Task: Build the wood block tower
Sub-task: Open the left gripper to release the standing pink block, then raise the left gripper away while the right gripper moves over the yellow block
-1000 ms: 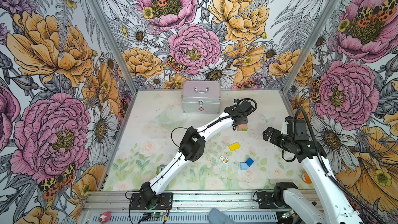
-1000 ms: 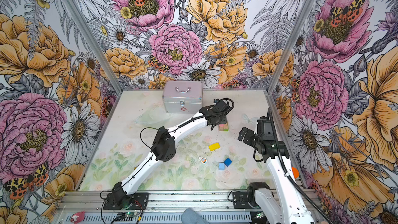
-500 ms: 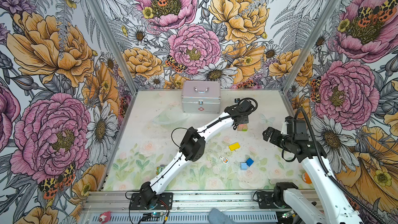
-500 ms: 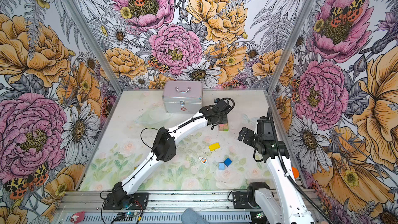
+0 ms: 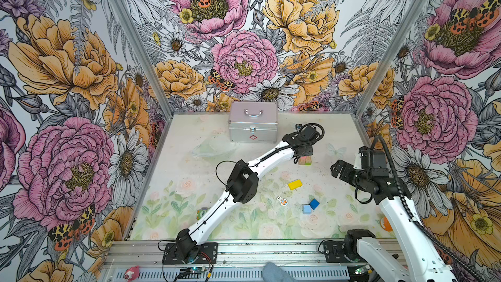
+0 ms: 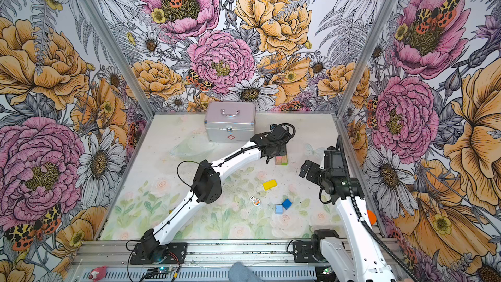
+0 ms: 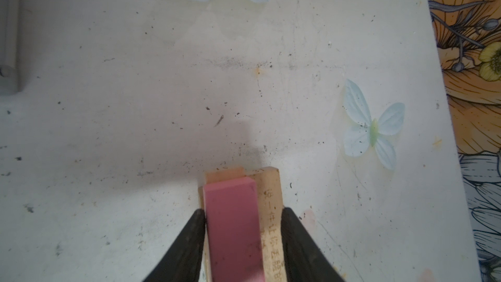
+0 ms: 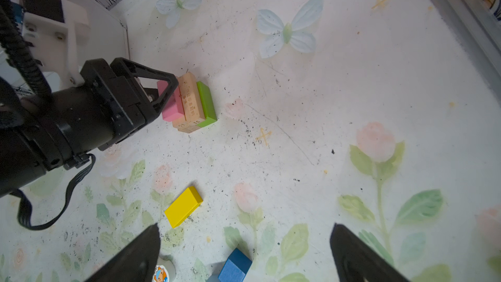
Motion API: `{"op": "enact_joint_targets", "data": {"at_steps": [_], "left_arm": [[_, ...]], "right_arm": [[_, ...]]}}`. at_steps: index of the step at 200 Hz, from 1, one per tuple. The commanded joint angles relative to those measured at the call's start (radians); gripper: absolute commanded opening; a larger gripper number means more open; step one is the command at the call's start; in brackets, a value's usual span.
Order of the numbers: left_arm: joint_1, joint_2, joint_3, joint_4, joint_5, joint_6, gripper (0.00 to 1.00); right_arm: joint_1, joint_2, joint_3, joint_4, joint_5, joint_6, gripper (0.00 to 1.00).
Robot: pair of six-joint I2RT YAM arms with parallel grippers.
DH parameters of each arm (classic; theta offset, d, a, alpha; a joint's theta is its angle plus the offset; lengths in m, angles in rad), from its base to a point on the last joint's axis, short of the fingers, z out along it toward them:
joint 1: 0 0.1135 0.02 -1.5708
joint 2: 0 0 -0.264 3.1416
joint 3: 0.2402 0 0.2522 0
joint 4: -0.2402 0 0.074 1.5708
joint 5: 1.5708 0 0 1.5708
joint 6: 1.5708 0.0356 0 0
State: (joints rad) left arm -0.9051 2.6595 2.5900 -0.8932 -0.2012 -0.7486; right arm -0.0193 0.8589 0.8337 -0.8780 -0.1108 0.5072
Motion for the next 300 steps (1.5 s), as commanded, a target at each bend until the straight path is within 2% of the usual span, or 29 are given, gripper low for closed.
{"op": "enact_joint_targets", "data": {"at_steps": [1,77,119,140,148,182,207,250,280,300], "left_arm": [[0.000,-0.048,-0.017,-0.001,-0.037,0.020,0.48],[-0.021,-0.164,-0.034,0.002,-0.061,0.076,0.53],[-0.028,-0.313,-0.177,0.005,-0.115,0.111,0.54],[-0.035,-0.436,-0.328,0.046,-0.163,0.133,0.57],[-0.038,-0.496,-0.431,0.077,-0.177,0.137,0.57],[-0.035,-0.770,-0.850,0.288,-0.178,0.143,0.63],[-0.035,-0.952,-1.101,0.397,-0.157,0.185,0.70],[-0.043,-1.207,-1.445,0.437,-0.219,0.183,0.78],[-0.043,-1.379,-1.642,0.448,-0.269,0.132,0.79],[-0.043,-1.479,-1.731,0.448,-0.282,0.100,0.80]], "right_arm": [[-0.006,-0.007,-0.010,0.029,-0.013,-0.013,1.00],[-0.007,-0.024,-0.009,0.031,-0.040,-0.022,1.00],[-0.003,-0.019,-0.003,0.024,-0.054,-0.013,1.00],[0.018,0.001,0.001,0.021,-0.072,0.019,1.00],[0.037,0.004,0.002,0.022,-0.064,0.037,1.00],[0.189,0.033,0.017,0.022,0.044,0.114,1.00],[0.295,0.091,0.031,0.032,0.115,0.180,1.00],[0.418,0.193,0.021,0.089,0.187,0.286,0.99],[0.462,0.259,0.021,0.142,0.186,0.355,0.91],[0.502,0.303,0.028,0.175,0.188,0.403,0.89]]}}
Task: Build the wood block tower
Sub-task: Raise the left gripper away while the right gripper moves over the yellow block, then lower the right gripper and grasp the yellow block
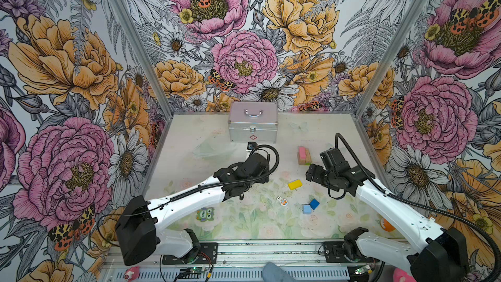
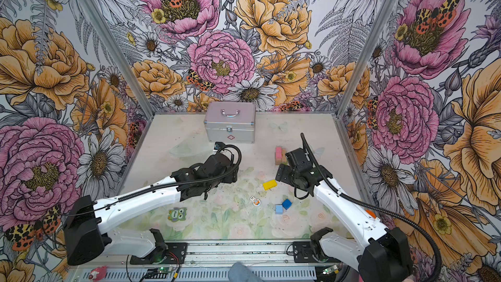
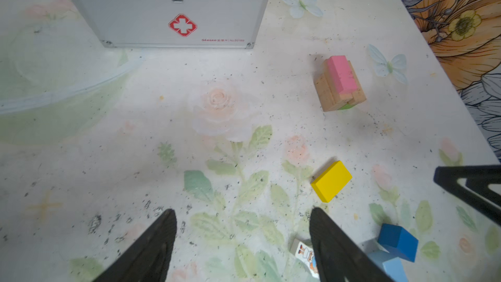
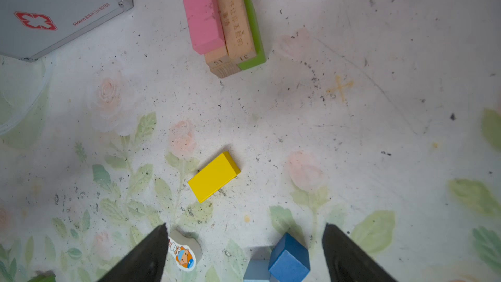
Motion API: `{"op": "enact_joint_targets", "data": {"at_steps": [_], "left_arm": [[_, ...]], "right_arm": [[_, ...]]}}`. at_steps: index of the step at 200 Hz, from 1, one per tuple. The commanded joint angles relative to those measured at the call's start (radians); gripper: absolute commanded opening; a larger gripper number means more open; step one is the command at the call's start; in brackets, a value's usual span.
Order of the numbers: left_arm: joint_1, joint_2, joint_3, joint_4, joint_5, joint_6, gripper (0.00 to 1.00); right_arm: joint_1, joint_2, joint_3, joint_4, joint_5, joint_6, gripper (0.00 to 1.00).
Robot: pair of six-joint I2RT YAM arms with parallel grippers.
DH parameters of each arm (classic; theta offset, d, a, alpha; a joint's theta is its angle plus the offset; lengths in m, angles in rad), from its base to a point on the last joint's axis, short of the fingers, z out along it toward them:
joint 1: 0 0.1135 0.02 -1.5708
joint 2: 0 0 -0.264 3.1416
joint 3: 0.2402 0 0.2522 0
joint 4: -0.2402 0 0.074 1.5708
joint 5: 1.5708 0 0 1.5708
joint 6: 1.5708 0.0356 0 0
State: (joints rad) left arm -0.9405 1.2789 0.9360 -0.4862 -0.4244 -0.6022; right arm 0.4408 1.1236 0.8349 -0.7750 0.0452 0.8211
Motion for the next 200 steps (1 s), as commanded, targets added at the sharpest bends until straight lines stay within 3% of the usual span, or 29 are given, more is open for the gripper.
{"op": "enact_joint_targets", "data": {"at_steps": [1,73,122,200], "left_arm": [[-0.007,-0.102,-0.081,0.041,-0.059,-0.046,0.80],[0.000,-0.287,-0.195,-0.009,-0.116,-0.048,0.81],[0.025,-0.373,-0.249,-0.017,-0.103,-0.062,0.83],[0.099,-0.389,-0.254,-0.020,-0.049,-0.041,0.83]], "right_arm": [[0.043,0.041,0.028,0.074,0.033,0.091,0.89],[0.178,0.255,0.069,0.182,0.024,0.259,0.89],[0.191,0.317,0.070,0.201,0.029,0.316,0.87],[0.195,0.406,0.075,0.235,0.007,0.365,0.86]]}}
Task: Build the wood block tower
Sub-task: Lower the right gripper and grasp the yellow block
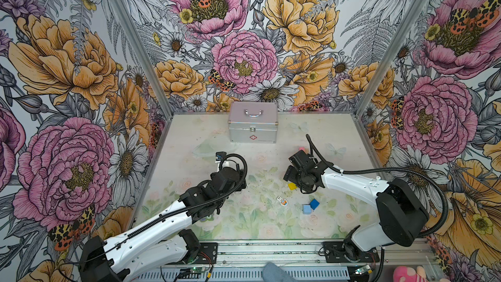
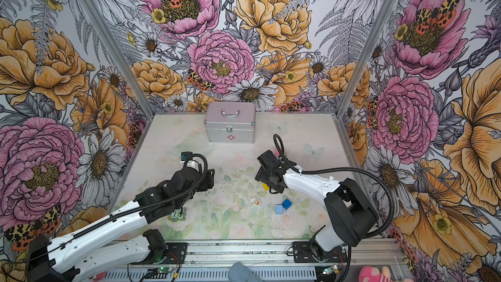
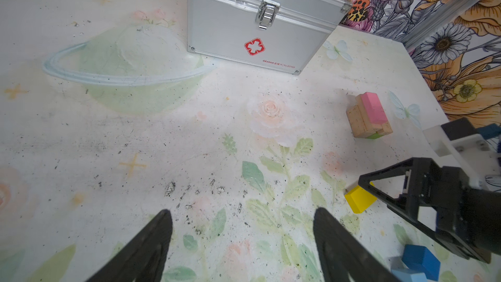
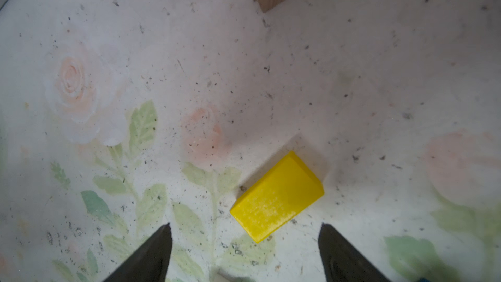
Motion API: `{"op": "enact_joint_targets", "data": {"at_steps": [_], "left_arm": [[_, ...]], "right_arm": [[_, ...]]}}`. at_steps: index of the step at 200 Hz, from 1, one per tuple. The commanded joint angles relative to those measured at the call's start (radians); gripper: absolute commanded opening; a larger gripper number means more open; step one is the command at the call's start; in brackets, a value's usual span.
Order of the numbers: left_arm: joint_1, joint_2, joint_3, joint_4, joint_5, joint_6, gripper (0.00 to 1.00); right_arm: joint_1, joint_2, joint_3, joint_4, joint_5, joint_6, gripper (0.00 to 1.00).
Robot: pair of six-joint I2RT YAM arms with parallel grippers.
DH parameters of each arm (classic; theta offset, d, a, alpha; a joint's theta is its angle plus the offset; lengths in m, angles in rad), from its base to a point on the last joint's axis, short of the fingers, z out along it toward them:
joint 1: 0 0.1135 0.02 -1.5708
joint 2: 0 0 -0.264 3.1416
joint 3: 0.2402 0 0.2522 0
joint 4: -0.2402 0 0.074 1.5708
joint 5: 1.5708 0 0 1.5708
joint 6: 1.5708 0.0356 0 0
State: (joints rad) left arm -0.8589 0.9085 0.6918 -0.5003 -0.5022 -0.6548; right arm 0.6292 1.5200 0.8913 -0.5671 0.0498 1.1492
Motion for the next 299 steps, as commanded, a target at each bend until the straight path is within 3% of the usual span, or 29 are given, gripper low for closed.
{"op": "enact_joint_targets", "data": {"at_steps": [1,116,151,181,218,299], "left_arm": [[0.018,-0.019,-0.011,-0.006,0.028,0.012,0.83],[0.070,-0.011,-0.013,-0.004,0.070,0.029,0.83],[0.081,-0.028,-0.021,-0.004,0.078,0.029,0.83],[0.089,-0.041,-0.030,-0.005,0.084,0.028,0.83],[0.095,-0.064,-0.047,-0.005,0.091,0.017,0.83],[0.099,-0.123,-0.071,-0.029,0.092,-0.009,0.83]], "right_arm": [[0.006,0.011,0.019,0.028,0.003,0.037,0.85],[0.005,0.069,0.017,0.035,0.025,0.047,0.68],[0.004,0.098,0.022,0.034,0.018,0.046,0.58],[0.004,0.116,0.023,0.033,0.012,0.028,0.57],[0.005,0.173,0.084,-0.011,0.017,-0.061,0.47],[0.006,0.227,0.198,-0.148,0.052,-0.241,0.48]]}}
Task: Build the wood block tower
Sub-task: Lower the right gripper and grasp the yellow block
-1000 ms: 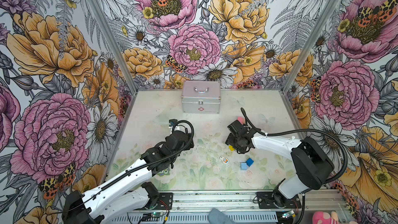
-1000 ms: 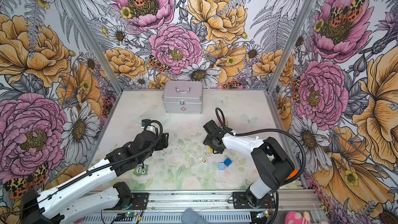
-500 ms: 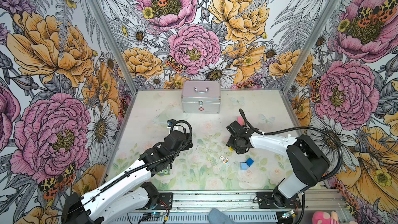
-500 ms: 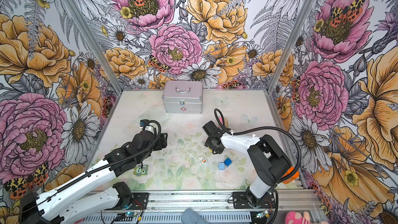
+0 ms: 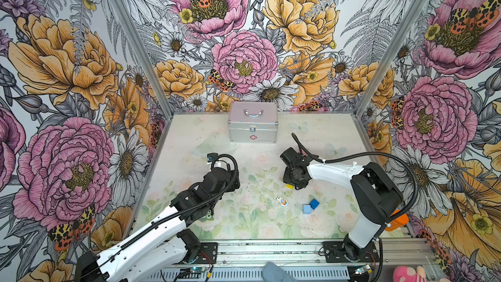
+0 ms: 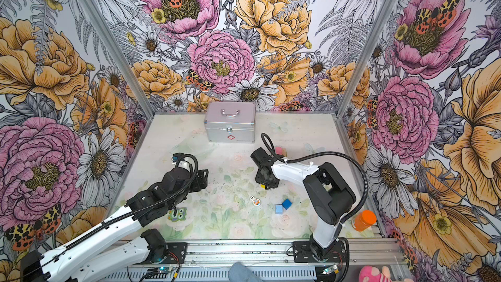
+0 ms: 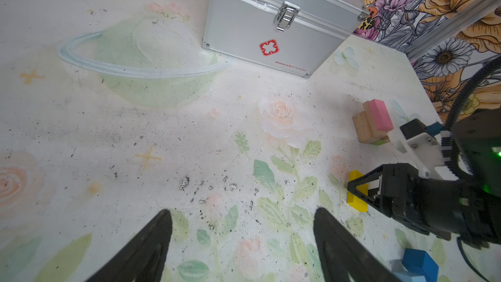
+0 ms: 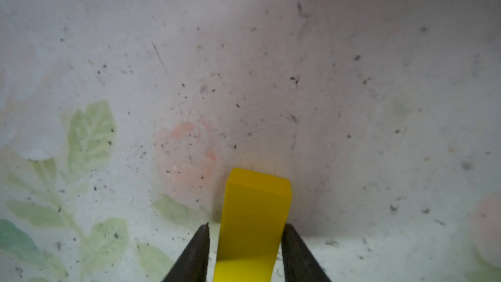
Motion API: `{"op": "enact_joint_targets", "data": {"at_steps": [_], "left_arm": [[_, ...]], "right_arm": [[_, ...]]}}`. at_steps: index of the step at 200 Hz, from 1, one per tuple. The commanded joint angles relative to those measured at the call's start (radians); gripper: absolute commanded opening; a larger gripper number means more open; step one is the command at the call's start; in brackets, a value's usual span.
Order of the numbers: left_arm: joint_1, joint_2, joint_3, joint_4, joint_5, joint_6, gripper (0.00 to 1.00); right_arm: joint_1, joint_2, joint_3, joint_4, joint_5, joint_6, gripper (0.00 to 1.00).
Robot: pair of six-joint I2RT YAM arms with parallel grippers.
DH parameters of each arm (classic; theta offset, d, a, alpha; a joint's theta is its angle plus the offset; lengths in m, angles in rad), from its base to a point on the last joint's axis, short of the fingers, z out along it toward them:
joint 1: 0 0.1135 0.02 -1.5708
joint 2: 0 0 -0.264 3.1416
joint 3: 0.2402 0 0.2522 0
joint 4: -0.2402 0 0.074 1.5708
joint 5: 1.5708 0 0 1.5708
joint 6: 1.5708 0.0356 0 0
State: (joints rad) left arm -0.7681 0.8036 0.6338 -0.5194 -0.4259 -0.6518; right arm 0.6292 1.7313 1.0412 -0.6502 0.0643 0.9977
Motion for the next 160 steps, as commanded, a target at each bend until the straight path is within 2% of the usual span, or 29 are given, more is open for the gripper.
{"op": "enact_joint_targets", "data": {"at_steps": [1,43,132,160], "left_arm": [[0.007,-0.018,-0.013,-0.010,0.016,-0.013,0.83],[0.007,-0.018,-0.015,-0.016,0.031,-0.025,0.83],[0.002,-0.061,-0.022,-0.043,0.023,-0.043,0.83],[0.001,-0.070,-0.022,-0.048,0.022,-0.042,0.83]], "right_arm": [[0.007,0.016,0.050,-0.067,0.037,-0.093,0.48],[0.009,0.002,0.055,-0.099,0.035,-0.148,0.48],[0.041,0.050,0.067,-0.072,0.029,-0.105,0.51],[0.041,0.056,0.066,-0.073,0.026,-0.108,0.46]]}}
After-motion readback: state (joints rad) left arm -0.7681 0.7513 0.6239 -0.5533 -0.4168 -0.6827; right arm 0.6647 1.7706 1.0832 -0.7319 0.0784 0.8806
